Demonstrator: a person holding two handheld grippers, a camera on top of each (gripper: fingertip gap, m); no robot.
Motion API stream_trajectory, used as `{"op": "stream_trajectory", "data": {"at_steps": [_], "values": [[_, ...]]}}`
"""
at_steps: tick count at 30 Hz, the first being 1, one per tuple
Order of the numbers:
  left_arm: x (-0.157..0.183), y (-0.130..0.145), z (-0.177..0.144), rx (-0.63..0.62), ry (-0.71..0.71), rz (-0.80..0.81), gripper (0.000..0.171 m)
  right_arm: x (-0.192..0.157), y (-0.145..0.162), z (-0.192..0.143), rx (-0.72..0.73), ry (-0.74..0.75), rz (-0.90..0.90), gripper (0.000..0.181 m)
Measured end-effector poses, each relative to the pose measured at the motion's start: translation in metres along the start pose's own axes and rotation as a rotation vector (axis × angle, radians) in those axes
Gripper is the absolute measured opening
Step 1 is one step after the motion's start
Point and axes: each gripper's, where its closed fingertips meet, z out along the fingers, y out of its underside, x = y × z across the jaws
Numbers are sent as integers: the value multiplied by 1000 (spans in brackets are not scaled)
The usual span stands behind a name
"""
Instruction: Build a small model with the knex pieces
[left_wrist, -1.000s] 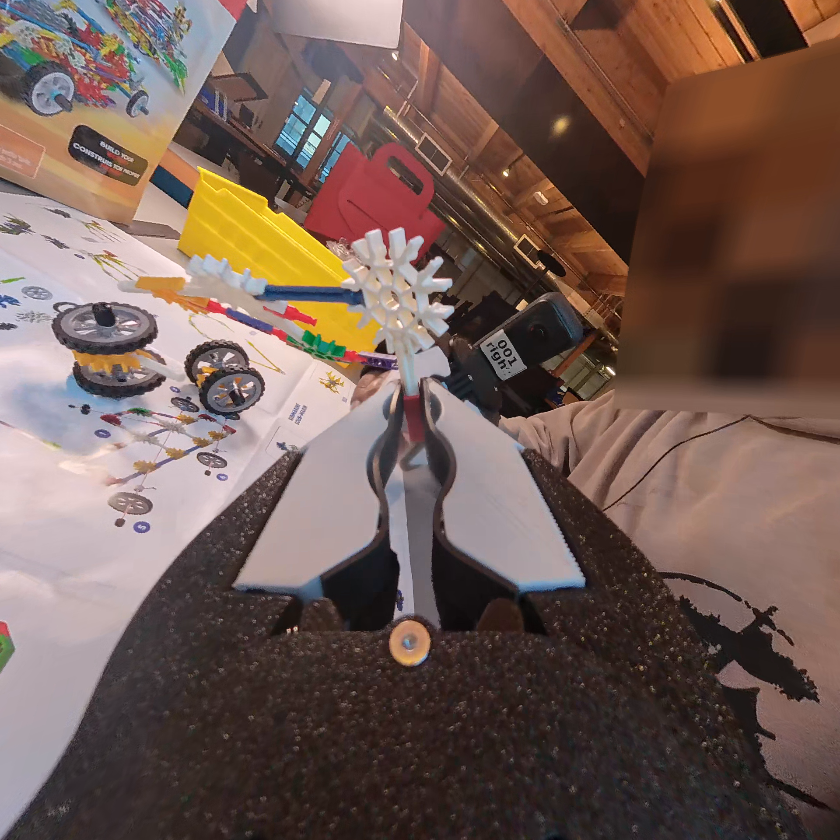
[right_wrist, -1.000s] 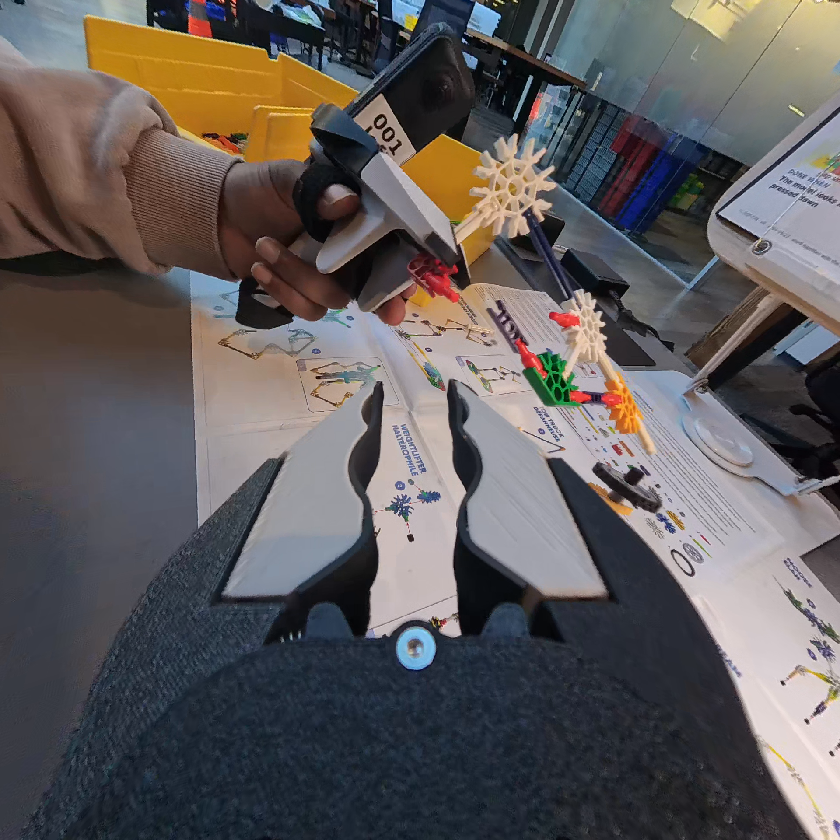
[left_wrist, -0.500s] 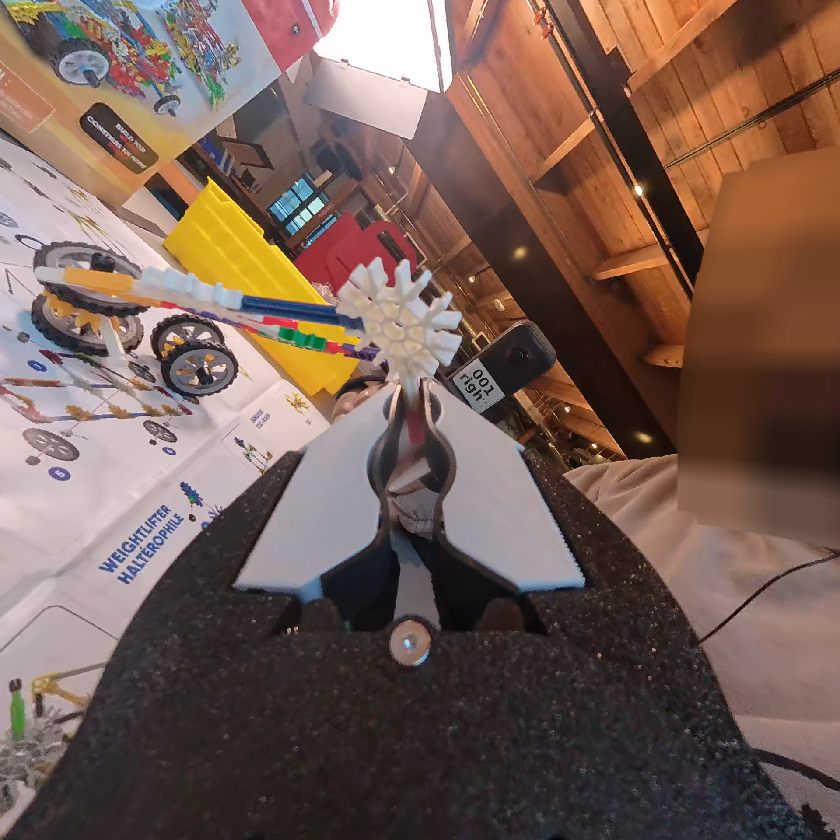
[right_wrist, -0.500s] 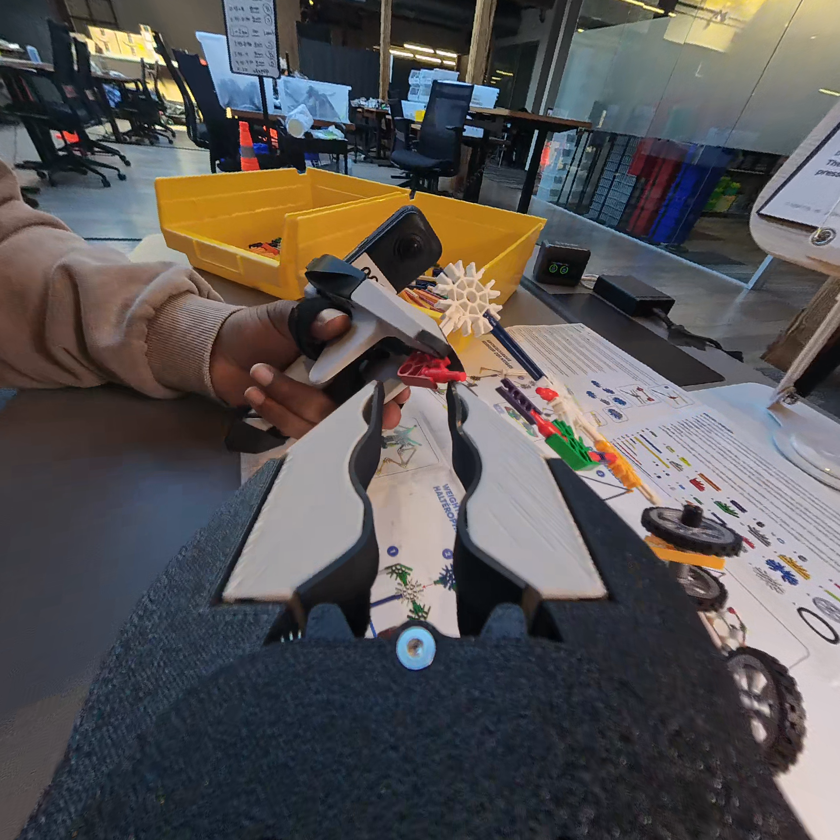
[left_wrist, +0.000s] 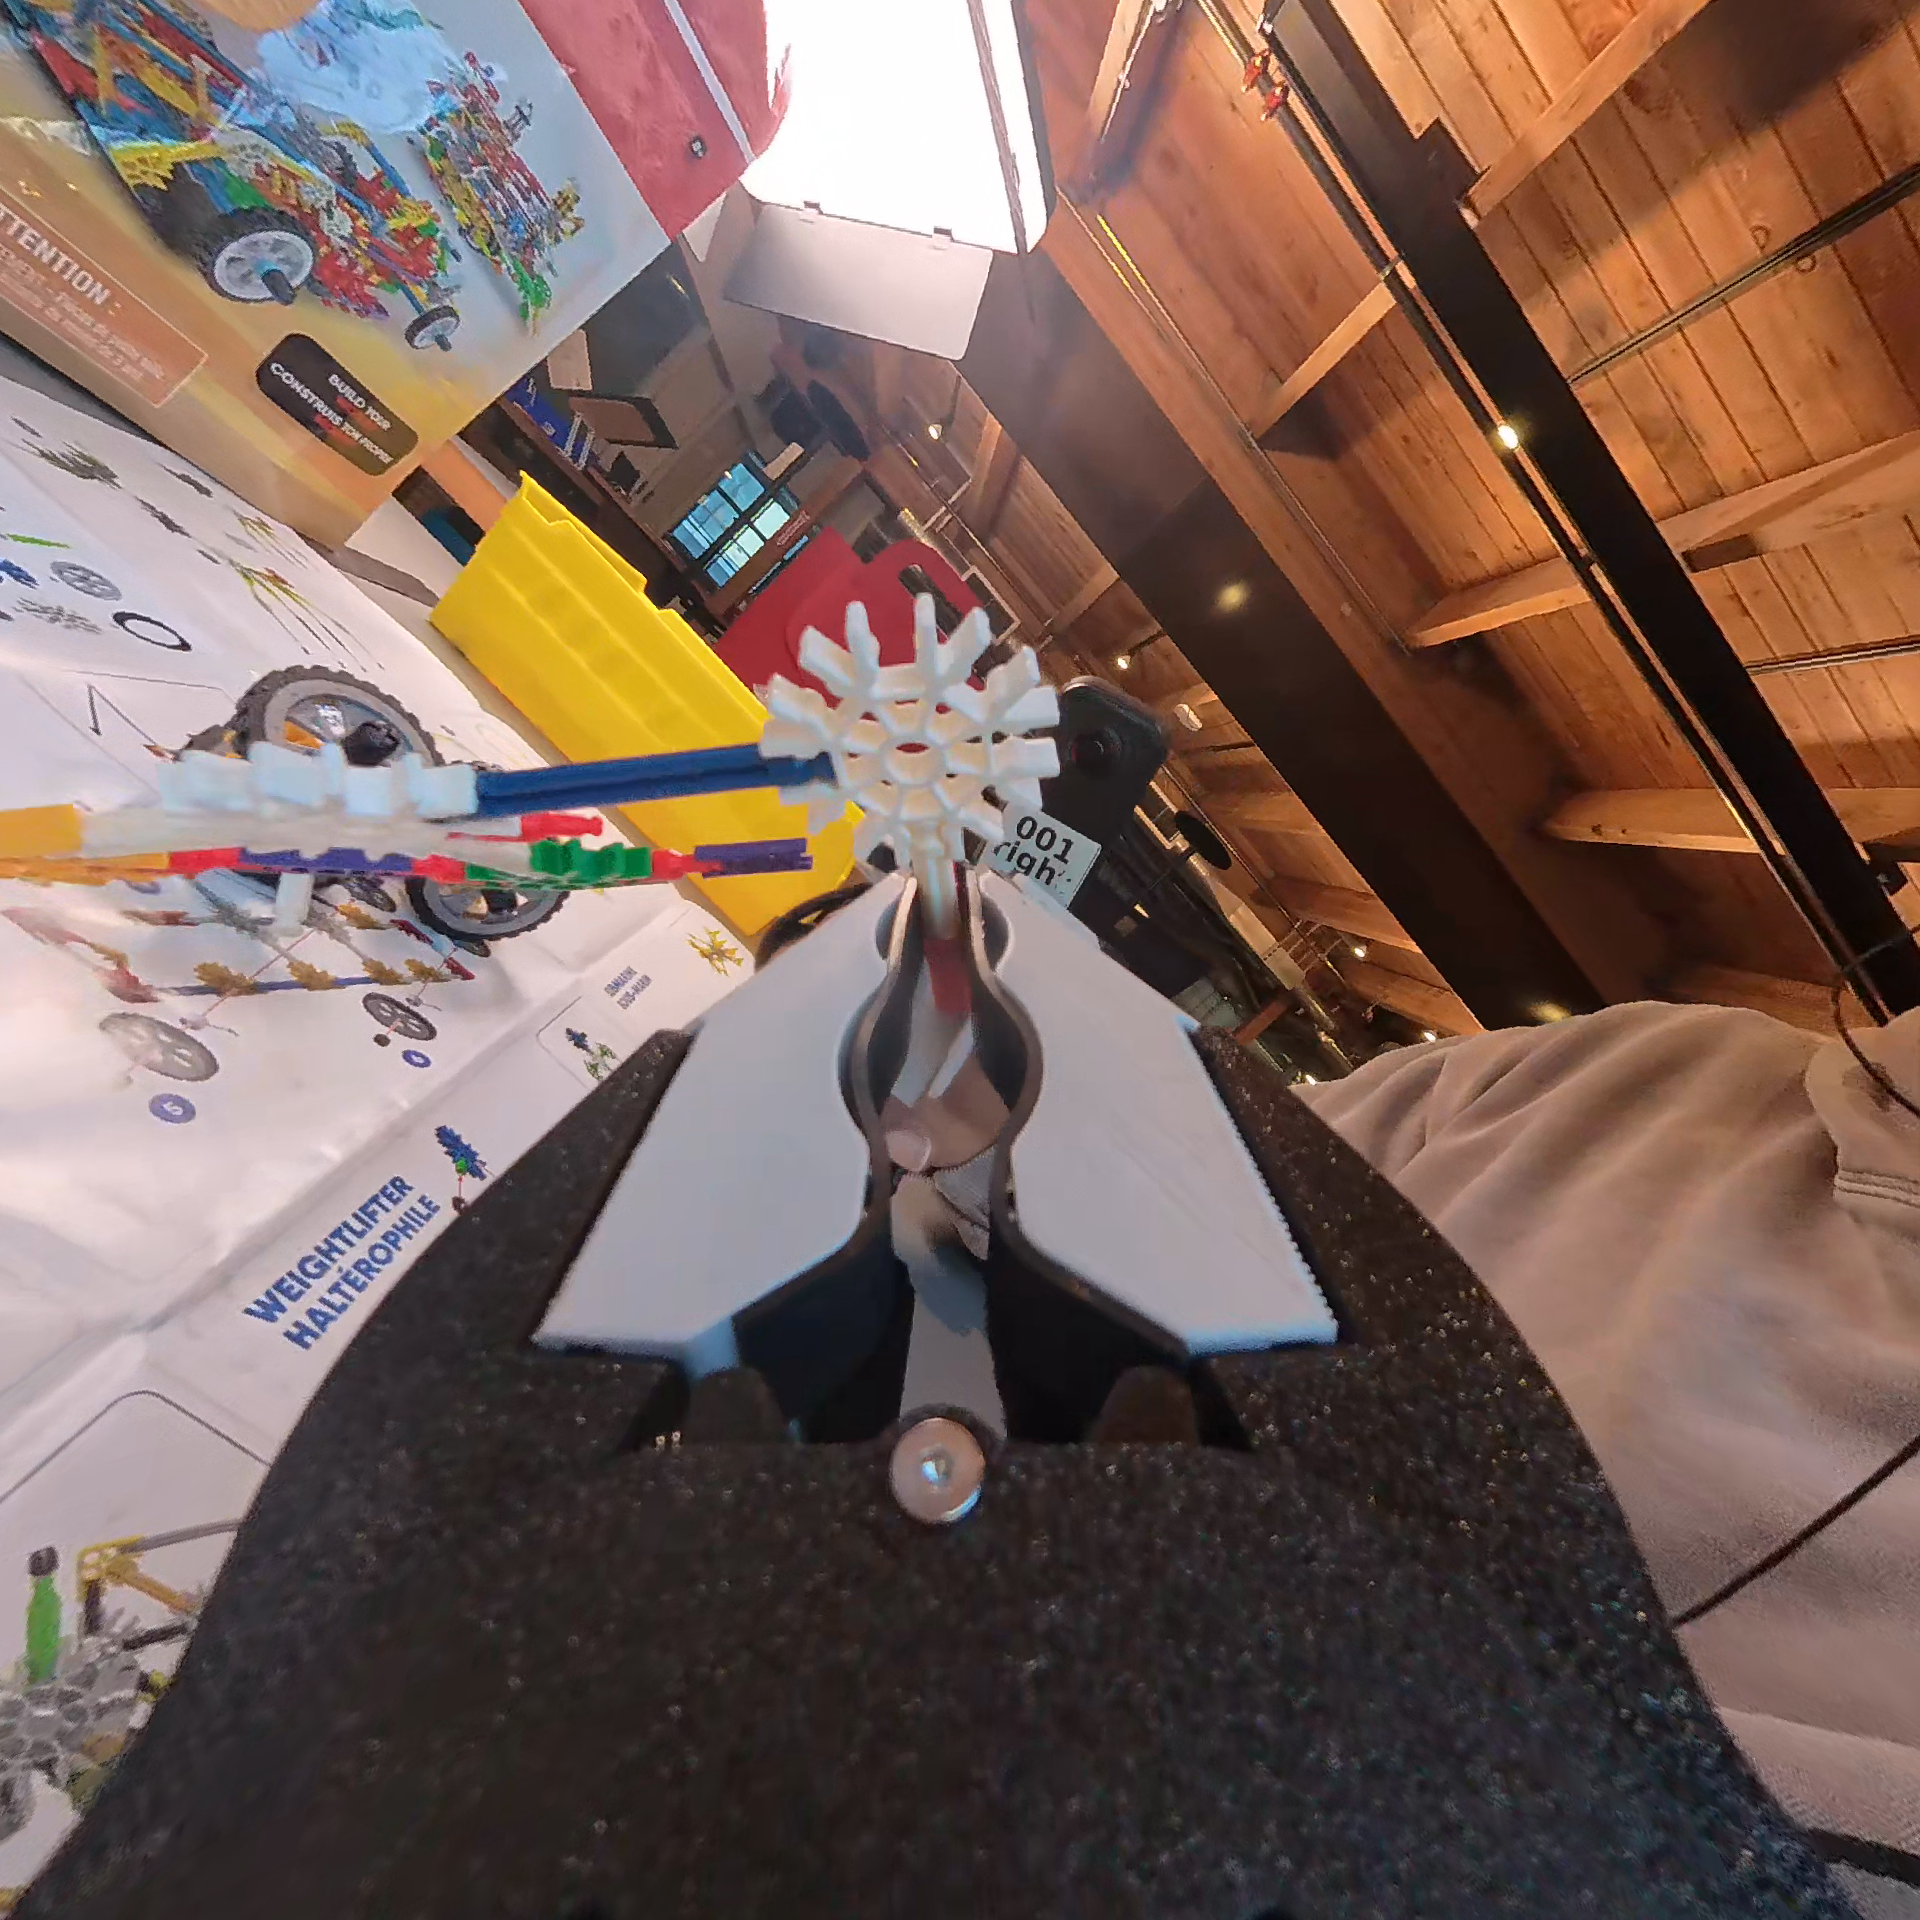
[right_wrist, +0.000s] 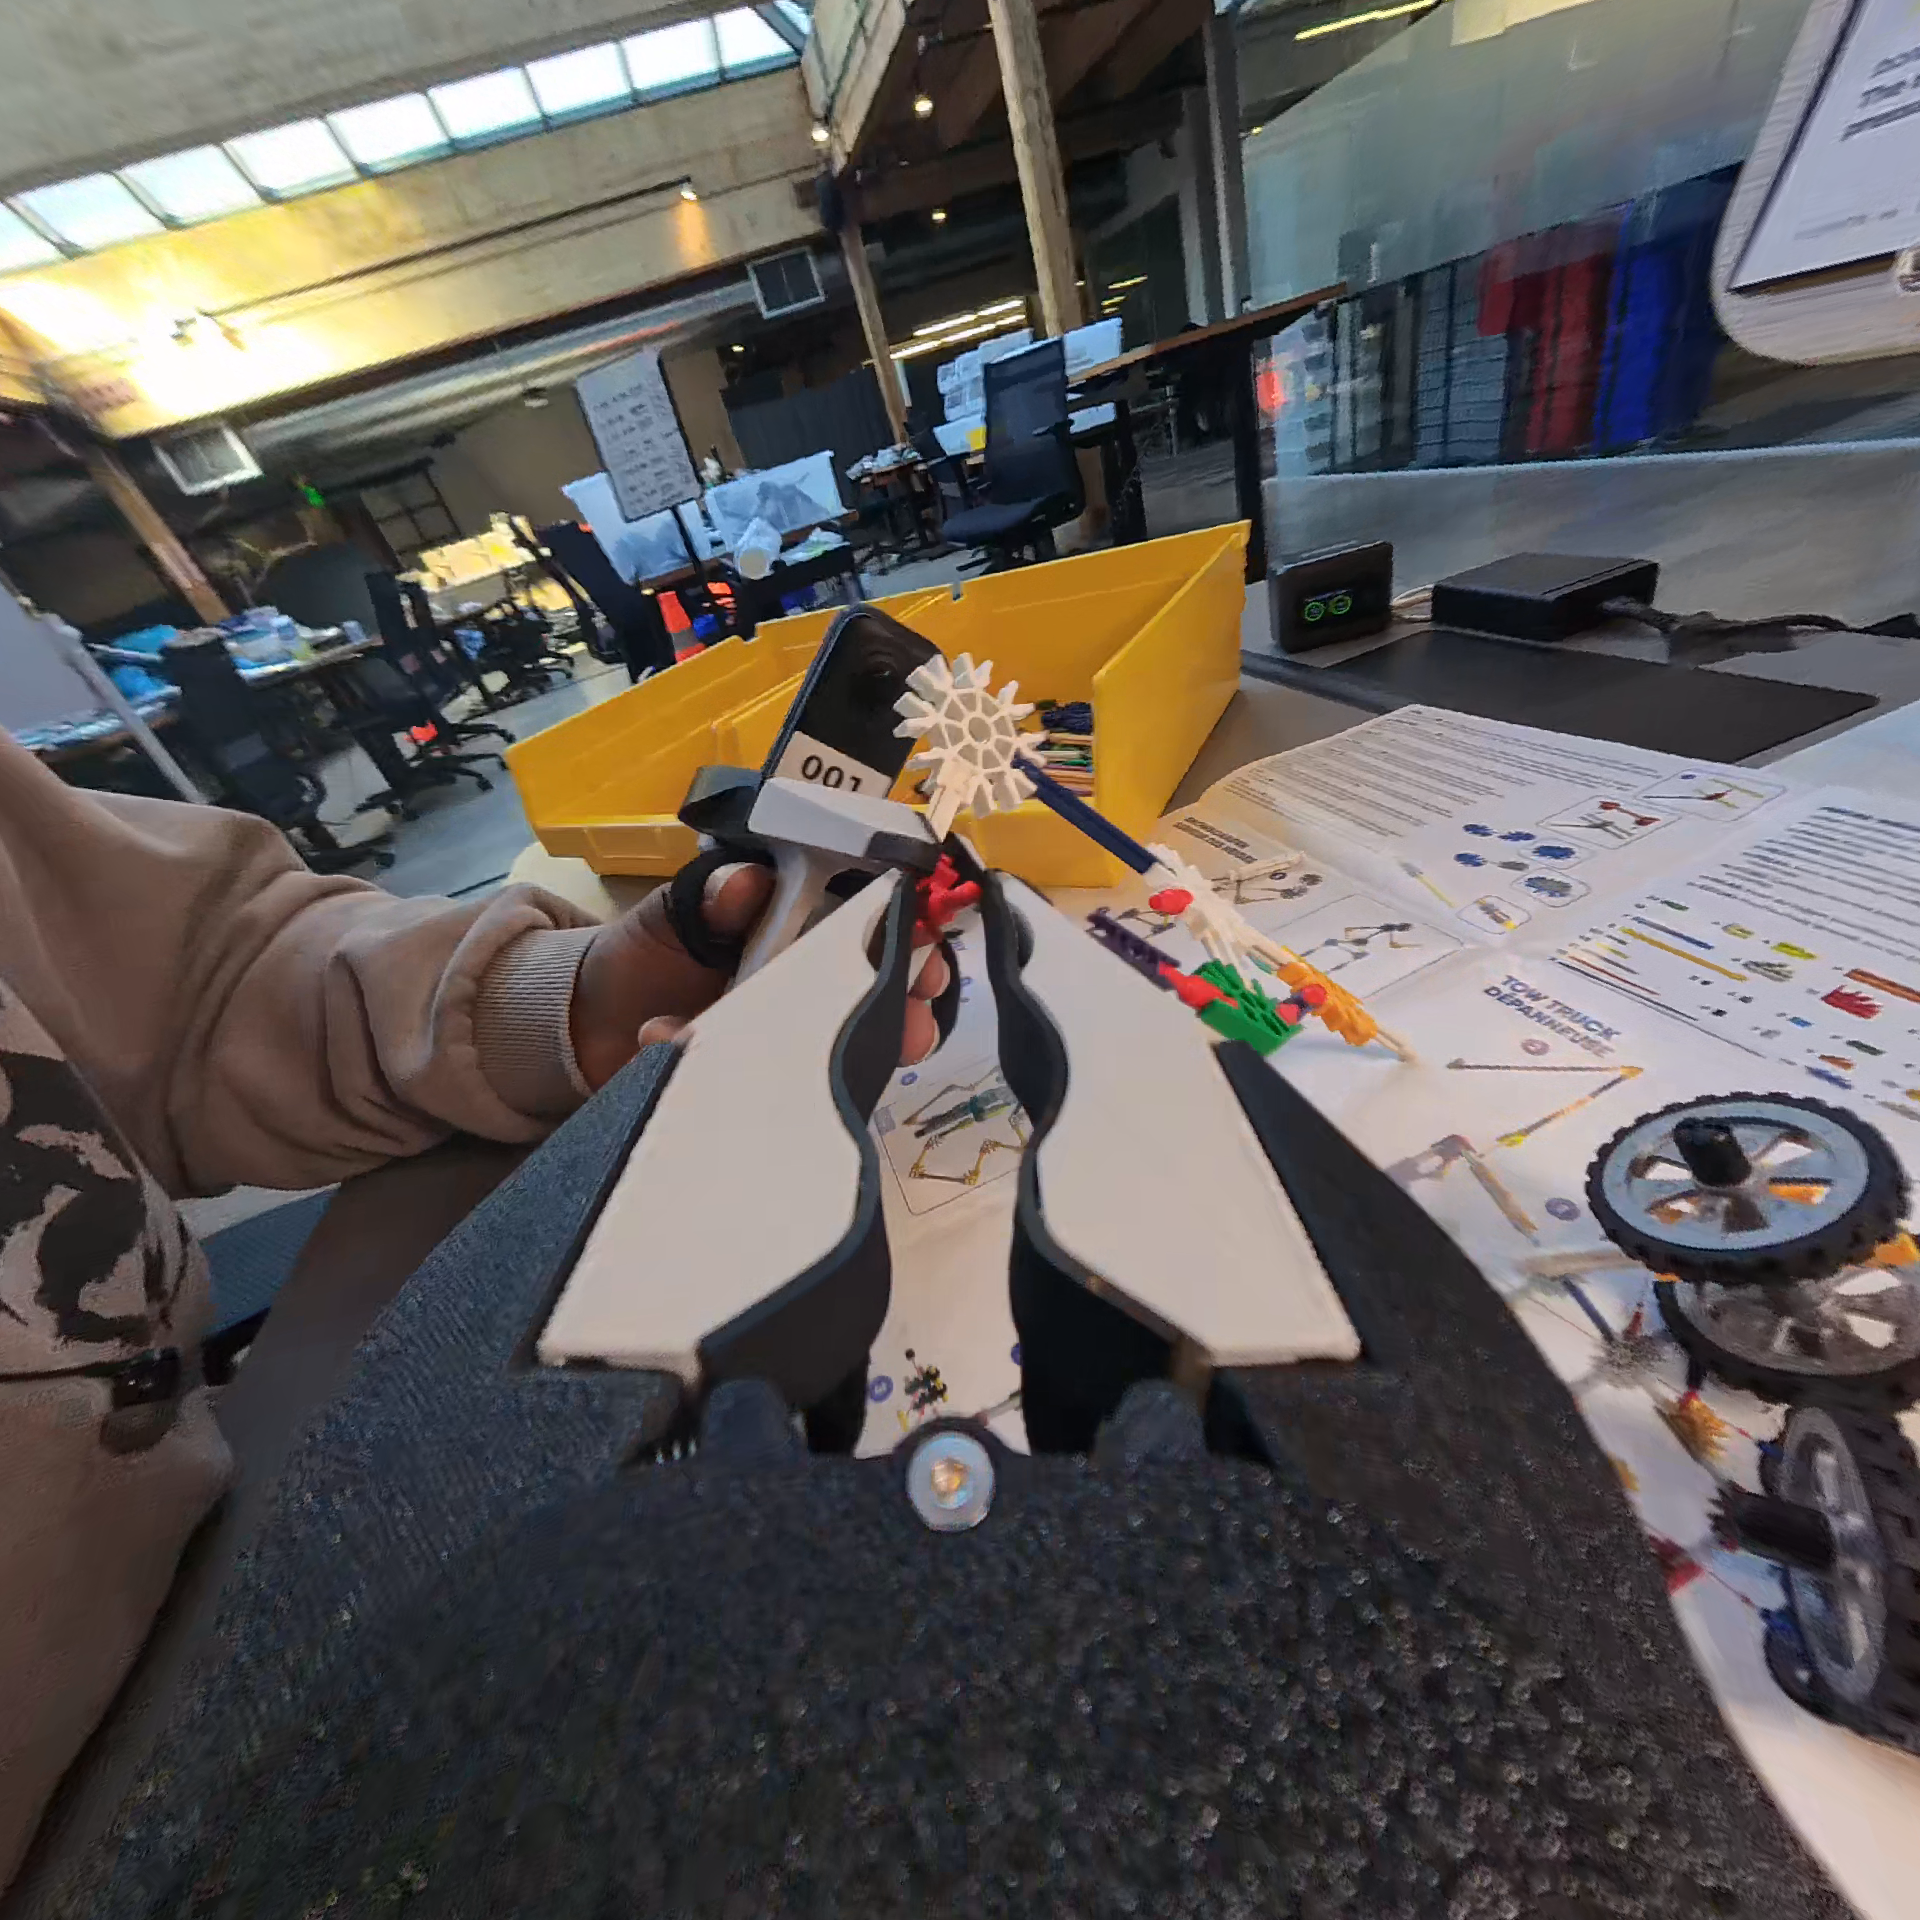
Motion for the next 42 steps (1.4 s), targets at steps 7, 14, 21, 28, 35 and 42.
{"op": "stream_trajectory", "data": {"at_steps": [7, 14, 21, 28, 35, 42], "values": [[7, 2, 0, -36, 17, 12, 4, -6, -2, -4, 14, -85, 18, 7], [7, 14, 1, -147, -2, 129, 7, -11, -2, -14, 15, -117, -13, 4], [12, 29, 1, -257, 18, 219, 4, -18, 2, -22, -10, -201, 36, 4], [18, 23, -1, -239, 46, 239, 3, -24, 14, -24, -74, -239, 39, 9], [9, 33, -1, -294, 11, 244, 4, -20, 17, -21, -90, -176, -13, 7], [11, 31, -1, -291, 11, 260, 4, -20, 14, -21, -79, -182, 18, 5]]}}
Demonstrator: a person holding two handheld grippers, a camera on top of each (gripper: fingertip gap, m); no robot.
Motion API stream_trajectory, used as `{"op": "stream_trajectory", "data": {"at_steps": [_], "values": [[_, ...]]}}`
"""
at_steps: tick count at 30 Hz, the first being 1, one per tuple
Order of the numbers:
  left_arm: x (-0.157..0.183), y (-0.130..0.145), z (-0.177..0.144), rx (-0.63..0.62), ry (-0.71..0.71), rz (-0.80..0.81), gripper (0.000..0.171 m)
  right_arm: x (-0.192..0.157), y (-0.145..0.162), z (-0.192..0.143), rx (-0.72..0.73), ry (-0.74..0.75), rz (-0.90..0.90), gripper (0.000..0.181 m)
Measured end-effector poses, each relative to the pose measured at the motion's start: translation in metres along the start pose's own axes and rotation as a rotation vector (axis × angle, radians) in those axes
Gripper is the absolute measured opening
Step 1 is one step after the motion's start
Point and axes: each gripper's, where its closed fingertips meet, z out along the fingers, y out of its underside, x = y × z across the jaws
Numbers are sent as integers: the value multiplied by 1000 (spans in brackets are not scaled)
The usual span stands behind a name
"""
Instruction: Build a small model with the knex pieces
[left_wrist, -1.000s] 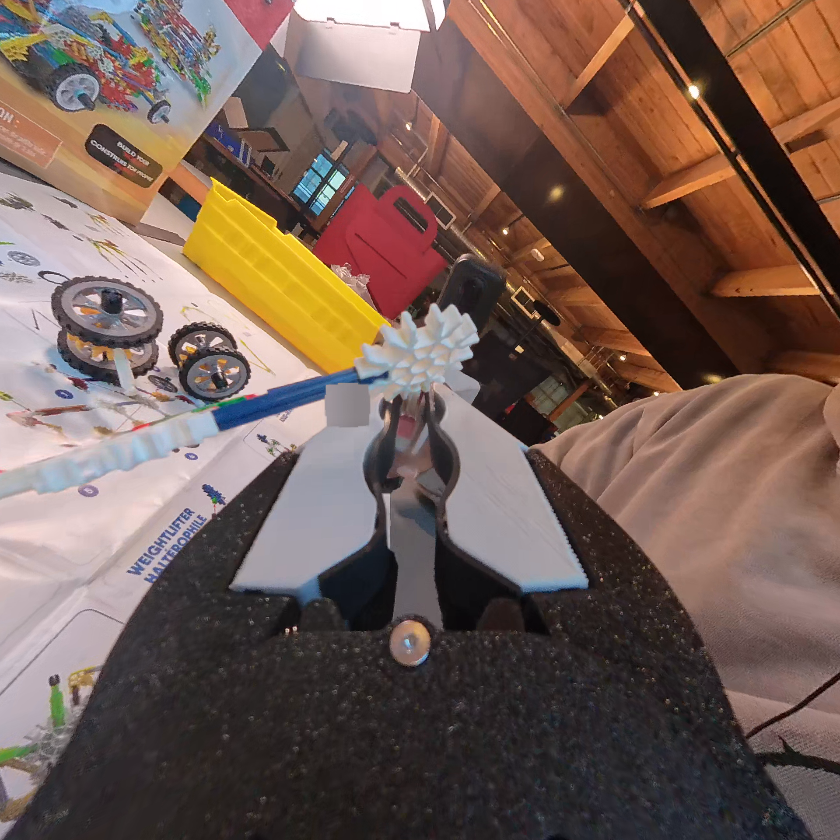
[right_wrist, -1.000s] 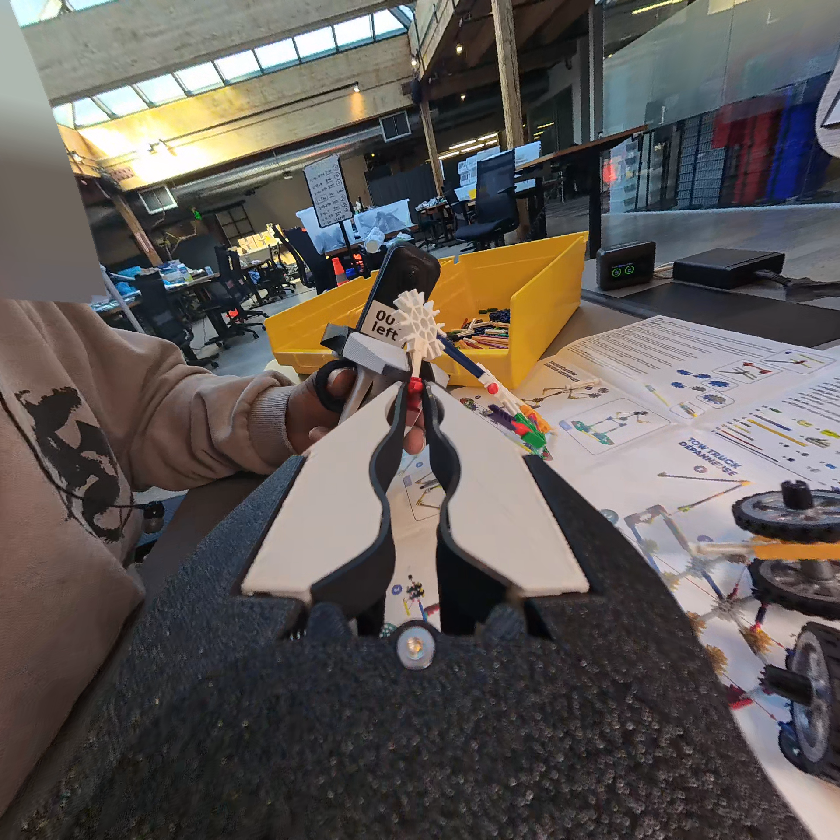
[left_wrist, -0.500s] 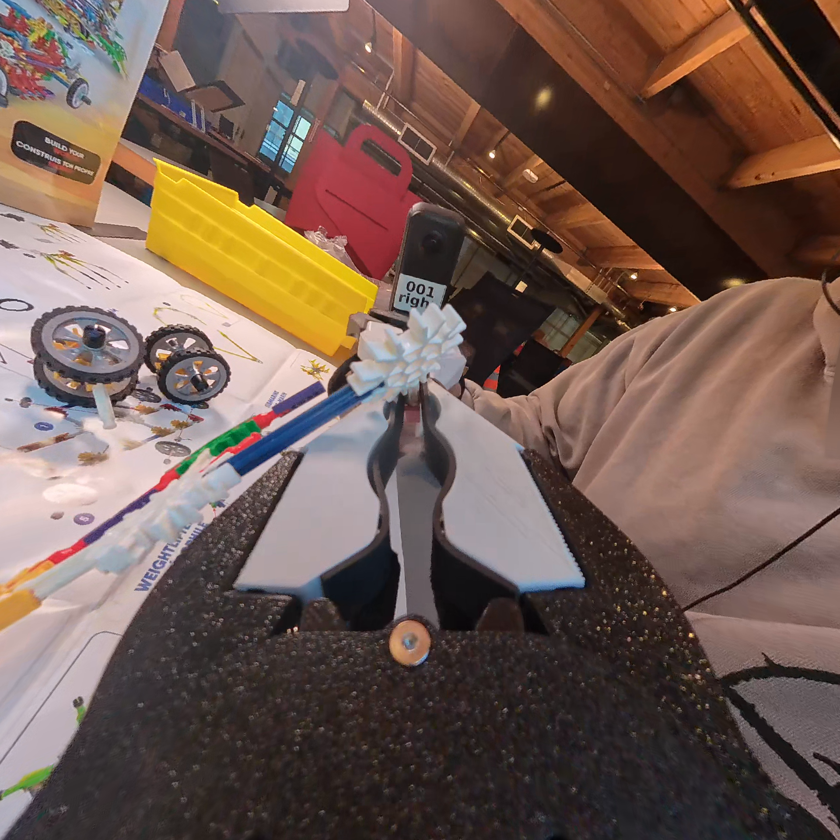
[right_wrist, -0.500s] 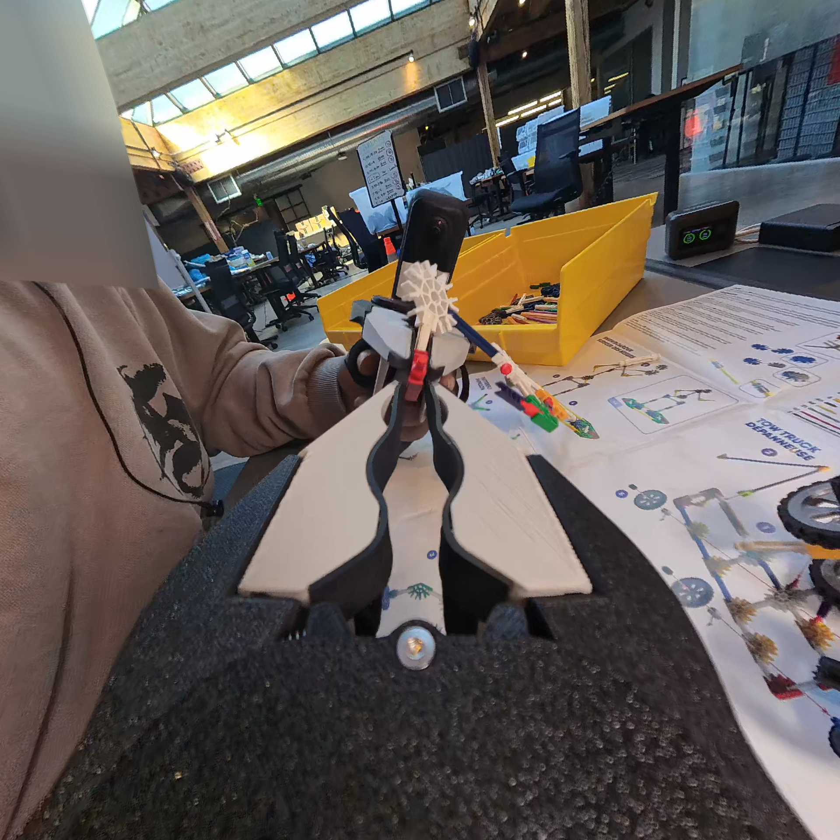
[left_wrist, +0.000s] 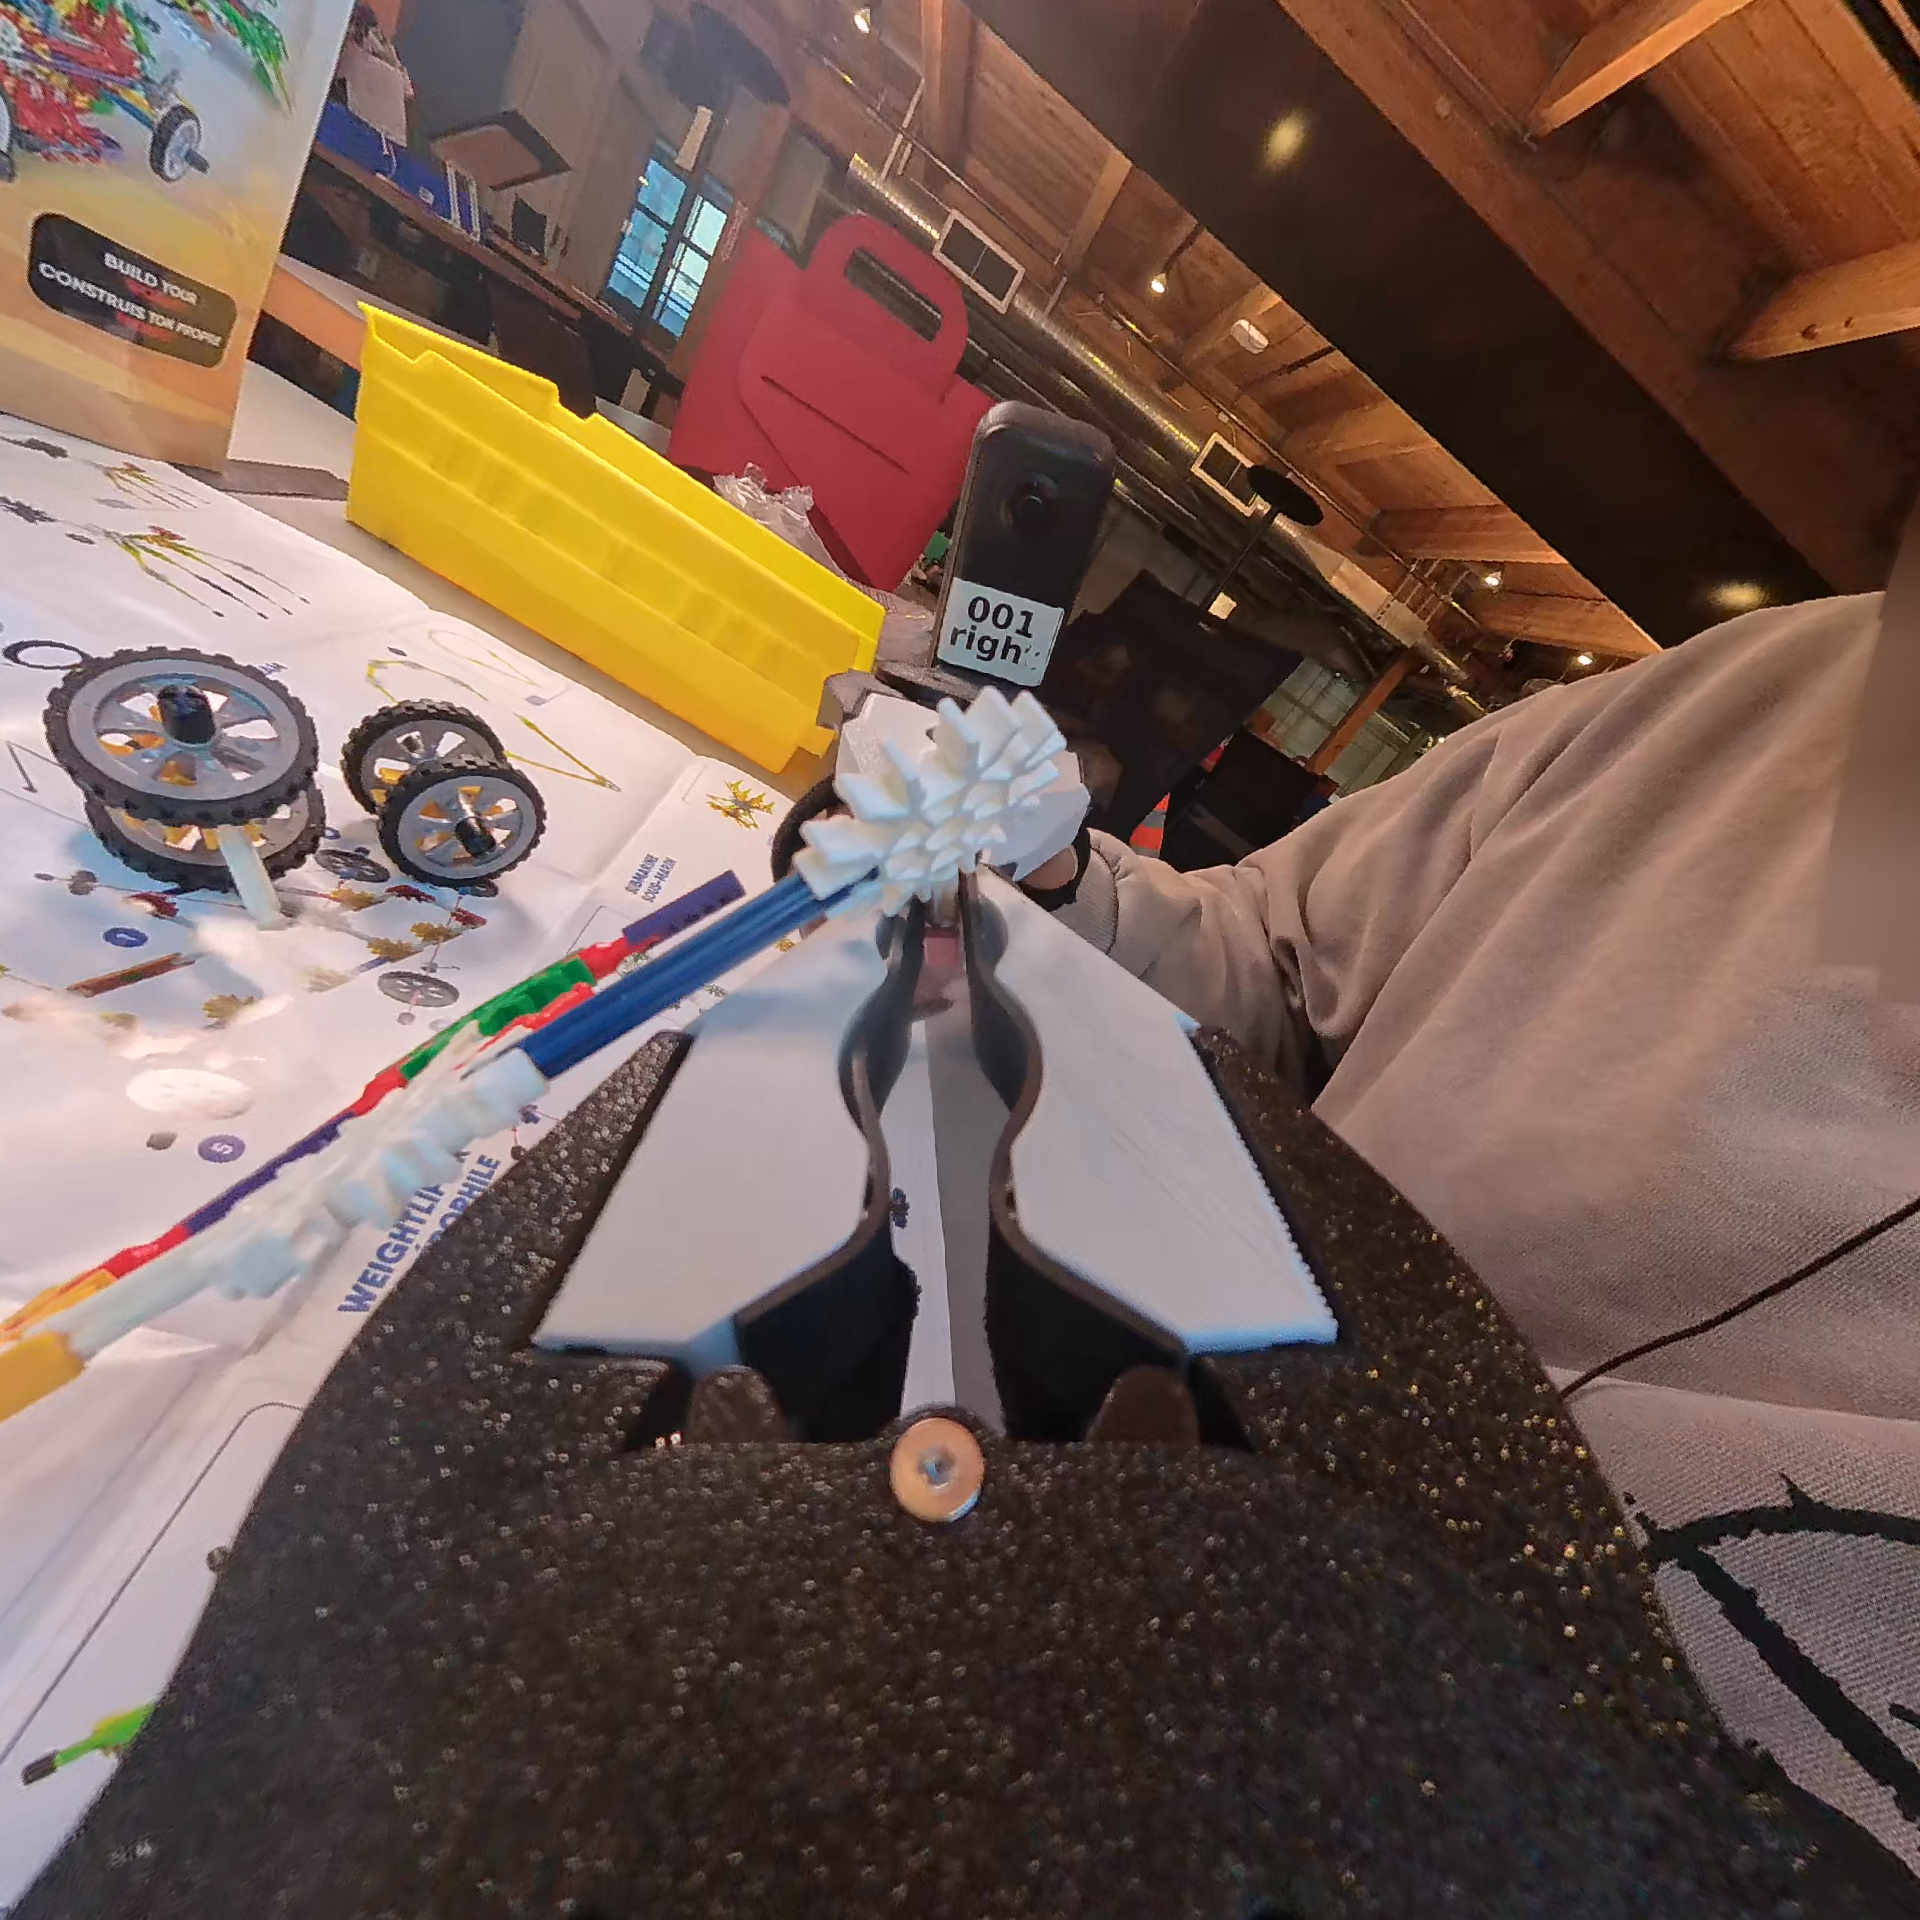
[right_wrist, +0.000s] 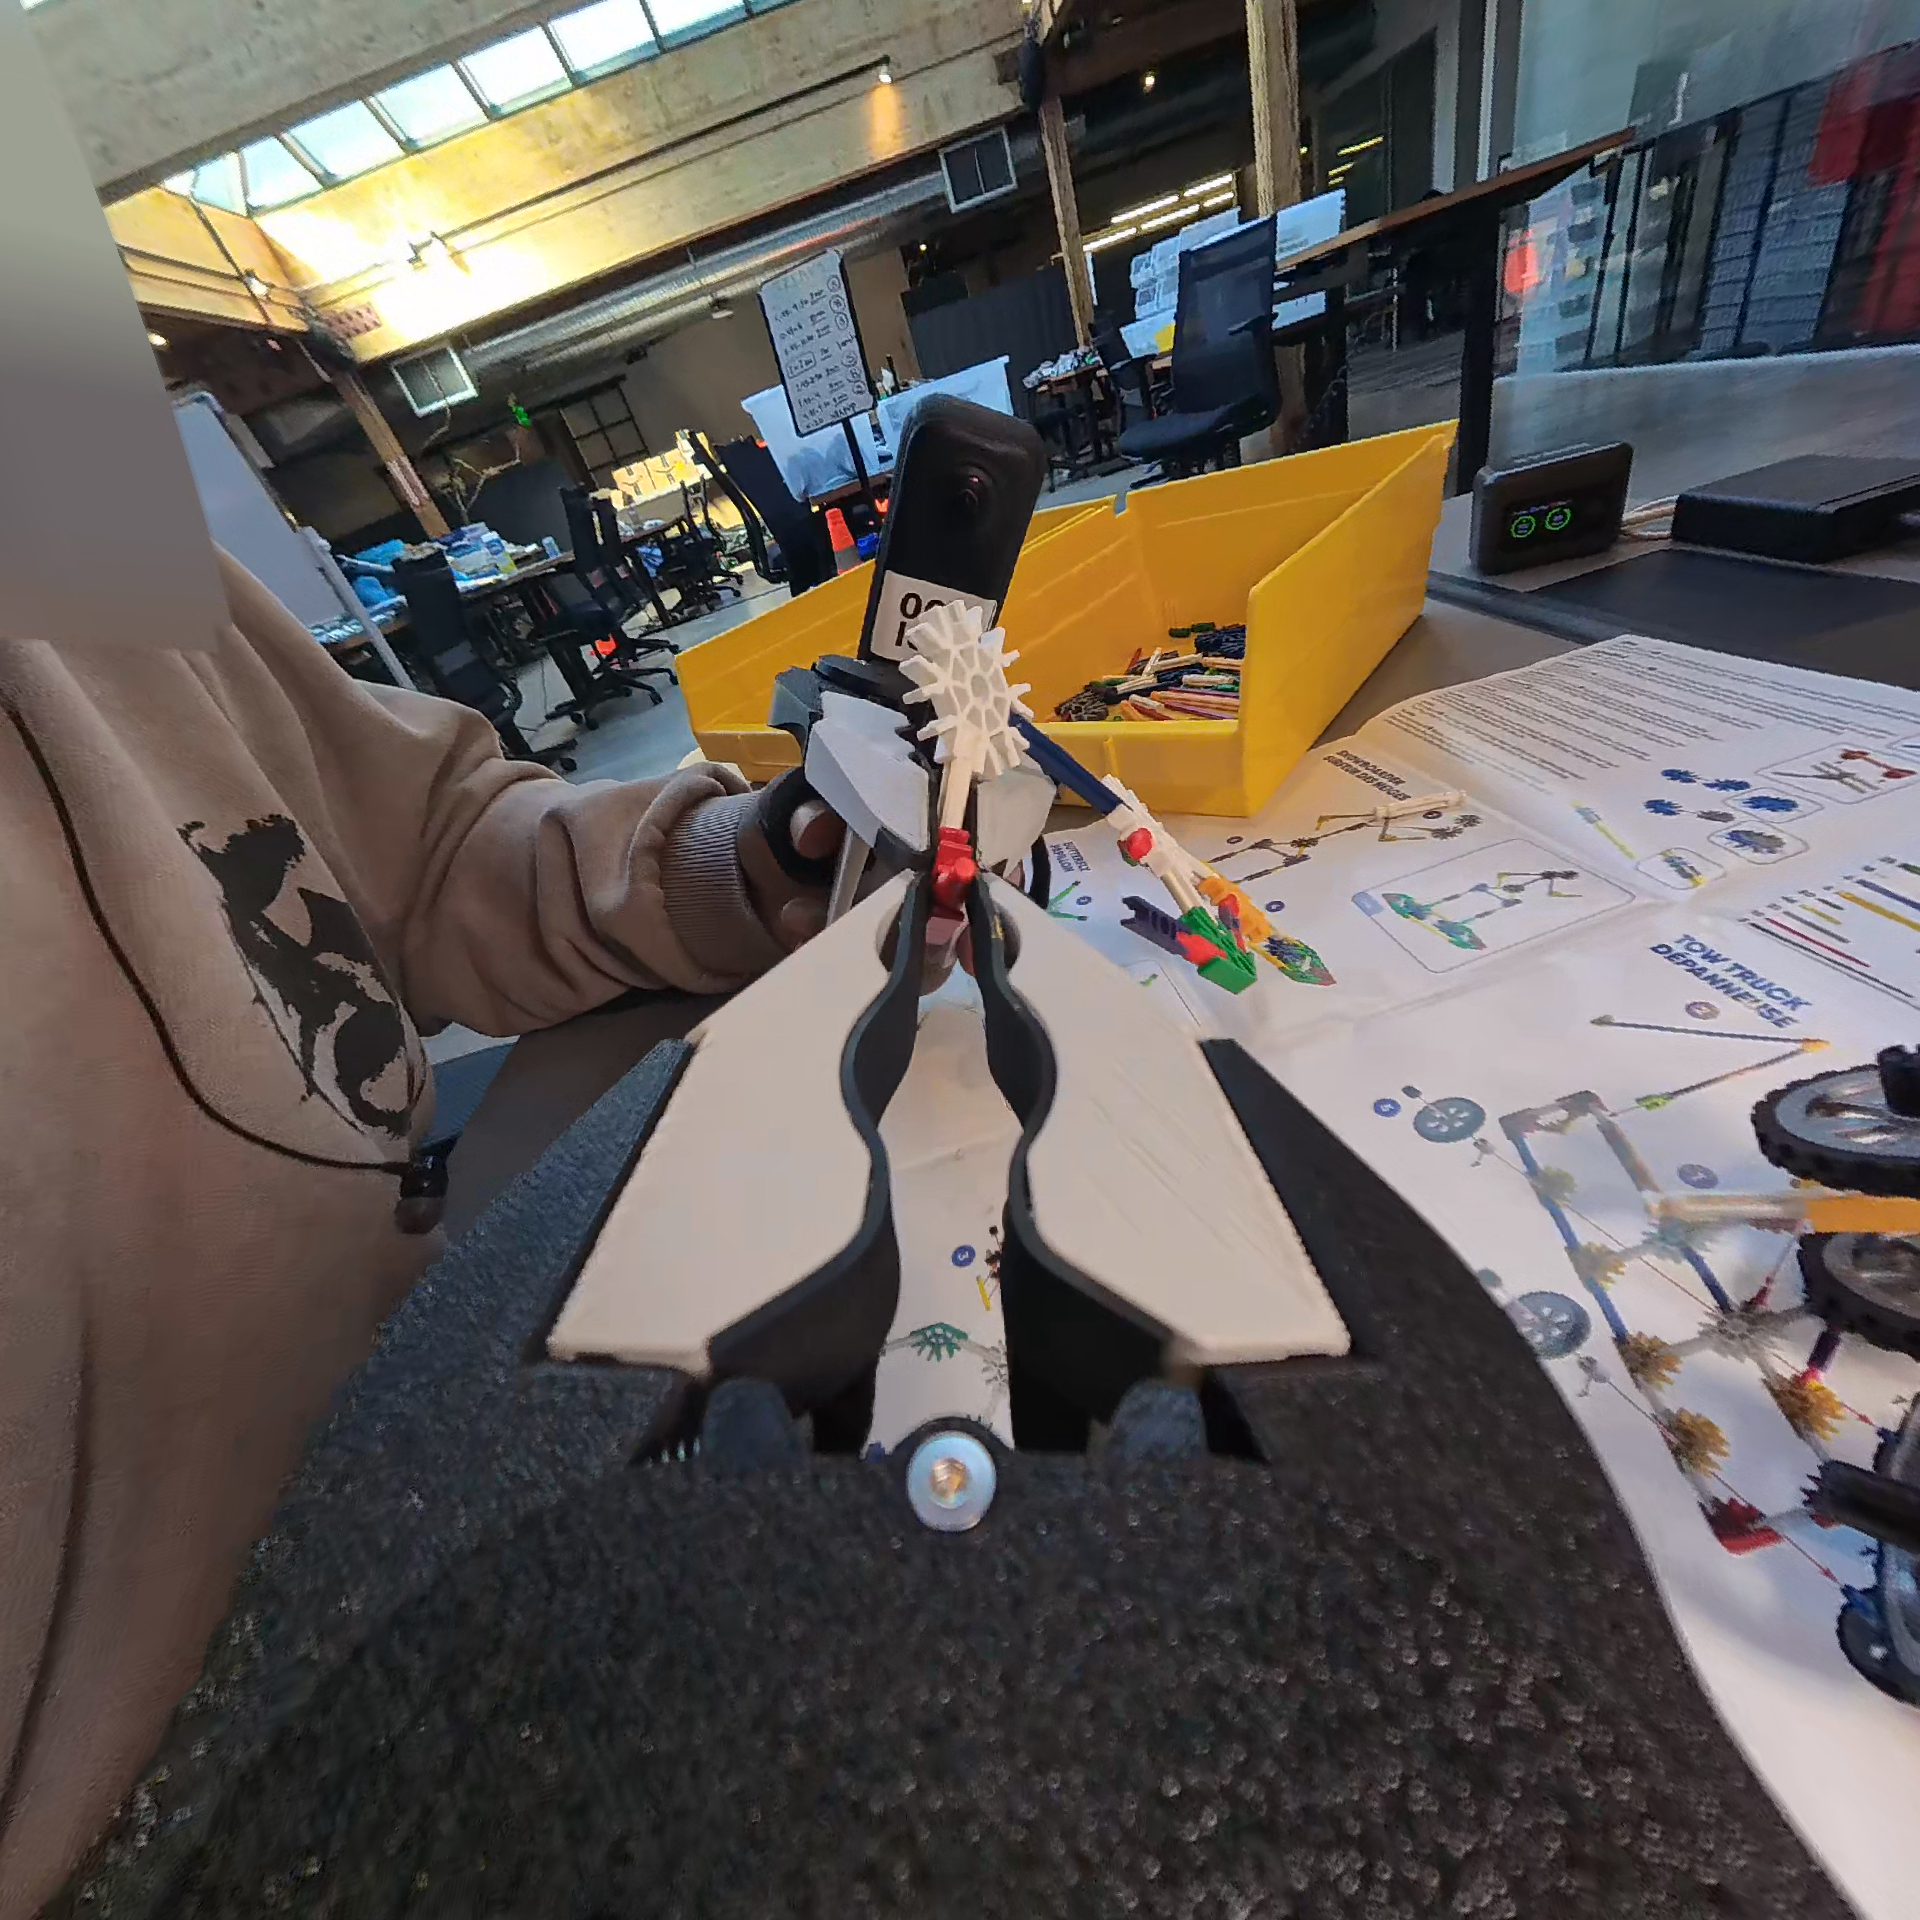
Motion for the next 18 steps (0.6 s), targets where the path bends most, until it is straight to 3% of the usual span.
{"op": "stream_trajectory", "data": {"at_steps": [5, 11, 14, 18], "values": [[0, 0, 0, 0, 7, -3, 4, -2, -4, -4, 21, -27, 36, 12], [-1, 7, 2, -36, -2, 15, 4, -1, 3, -6, -41, -11, 7, 5], [2, 13, 4, -90, -13, 88, 18, -1, 3, -6, -36, -17, 28, 4], [-3, 21, 6, -150, -74, 161, 5, -1, 6, -5, -43, -32, 61, 4]]}}
